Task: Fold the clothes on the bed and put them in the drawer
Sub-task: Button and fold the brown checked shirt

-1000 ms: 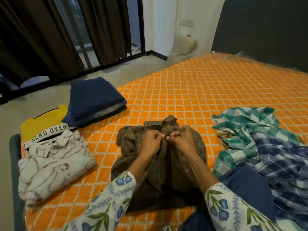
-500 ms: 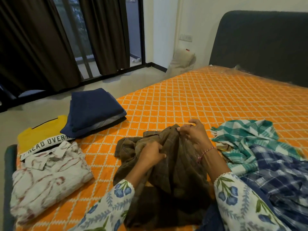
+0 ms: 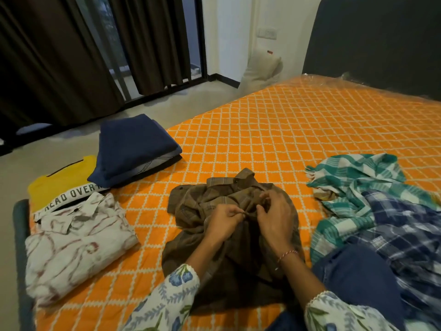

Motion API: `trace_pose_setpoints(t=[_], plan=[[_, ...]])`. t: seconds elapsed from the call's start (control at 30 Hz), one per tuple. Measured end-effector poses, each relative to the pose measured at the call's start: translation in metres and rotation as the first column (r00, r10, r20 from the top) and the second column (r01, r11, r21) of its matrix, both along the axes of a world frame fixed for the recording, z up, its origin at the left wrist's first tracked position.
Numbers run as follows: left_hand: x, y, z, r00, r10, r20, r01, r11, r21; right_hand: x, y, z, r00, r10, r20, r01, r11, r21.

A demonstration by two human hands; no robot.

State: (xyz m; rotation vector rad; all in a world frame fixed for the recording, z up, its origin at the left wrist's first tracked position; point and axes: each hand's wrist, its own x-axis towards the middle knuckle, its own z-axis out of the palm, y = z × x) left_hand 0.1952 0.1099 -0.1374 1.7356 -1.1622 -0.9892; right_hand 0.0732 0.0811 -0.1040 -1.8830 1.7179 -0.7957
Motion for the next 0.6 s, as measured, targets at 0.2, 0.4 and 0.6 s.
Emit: trace_pose_setpoints(t=[0.2,0.4,0.6], plan=[[0.007,0.004,0.001,0.999,0.010,0.040,-0.012,0.999,0.032,-0.012,0.000,0.013,0.990,0.071,0.118,-0.061,0.995,-0.084],[-0.005,0.016,-0.004,0.990,-0.143,0.017,0.143,0.986,-0.082,-0.005,0.023,-0.019,0.916,-0.102,0.388,-0.105,0.872,0.477],[-0.001,0.013,-0.008,0.996,-0.089,-0.023,0.091,0.994,0.061,-0.009,0.022,-0.040,0.851,-0.306,0.428,0.125,0.908,0.400]])
